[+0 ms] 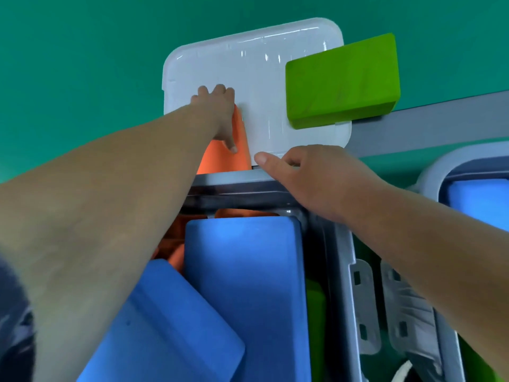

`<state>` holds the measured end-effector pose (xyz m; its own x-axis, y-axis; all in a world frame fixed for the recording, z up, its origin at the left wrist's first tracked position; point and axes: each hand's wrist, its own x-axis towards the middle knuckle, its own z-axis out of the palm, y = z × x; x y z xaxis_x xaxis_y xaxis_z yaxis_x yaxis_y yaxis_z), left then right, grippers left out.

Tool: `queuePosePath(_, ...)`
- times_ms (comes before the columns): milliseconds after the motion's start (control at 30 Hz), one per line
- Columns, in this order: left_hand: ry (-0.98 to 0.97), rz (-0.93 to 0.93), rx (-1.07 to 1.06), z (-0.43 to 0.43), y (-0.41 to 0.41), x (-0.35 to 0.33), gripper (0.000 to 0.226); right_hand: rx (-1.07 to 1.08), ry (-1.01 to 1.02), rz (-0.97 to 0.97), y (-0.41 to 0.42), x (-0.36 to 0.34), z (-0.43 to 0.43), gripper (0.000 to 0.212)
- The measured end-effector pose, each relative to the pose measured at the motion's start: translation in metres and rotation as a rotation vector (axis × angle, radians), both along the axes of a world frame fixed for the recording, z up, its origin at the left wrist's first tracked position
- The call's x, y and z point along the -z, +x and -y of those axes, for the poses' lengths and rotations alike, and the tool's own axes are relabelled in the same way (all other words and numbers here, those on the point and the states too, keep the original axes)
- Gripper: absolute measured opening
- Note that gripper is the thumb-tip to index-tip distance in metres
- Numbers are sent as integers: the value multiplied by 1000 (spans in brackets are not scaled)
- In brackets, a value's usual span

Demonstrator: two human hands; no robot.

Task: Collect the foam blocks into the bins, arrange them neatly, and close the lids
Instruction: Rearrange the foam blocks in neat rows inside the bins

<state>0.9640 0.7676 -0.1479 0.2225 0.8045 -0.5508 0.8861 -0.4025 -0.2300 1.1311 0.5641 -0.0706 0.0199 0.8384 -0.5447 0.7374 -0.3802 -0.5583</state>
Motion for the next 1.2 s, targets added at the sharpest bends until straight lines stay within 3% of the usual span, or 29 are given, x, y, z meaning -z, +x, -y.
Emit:
queuePosePath(67,-6,4,32,0,4,-8,122,5,11,2,0,1,-1,79)
queuePosePath(267,-46,-31,106,6,21,-48,100,26,18,54,-2,0,0,83)
queuePosePath(400,-49,54,47,25,17,-78,104,92,65,19,-3,-1,5,97)
queuePosePath(467,-80,173,-23,39,10,-95,98,117,98,-2,-3,-5,8,95)
queuePosePath(600,6,581,-144,62,10,-147,87,101,216,46,12,-16,8,91)
queuePosePath(767,57,966,-149,73,35,-215,84,74,456,274,95,-54,-17,116)
queuePosePath(900,-28,1240,-209,68,75,-233,82,9,492,344,169,-102,-26,92)
queuePosePath(1200,-298,1224,-100,102,185,-237,76,286,463,390,251,-165,73,75)
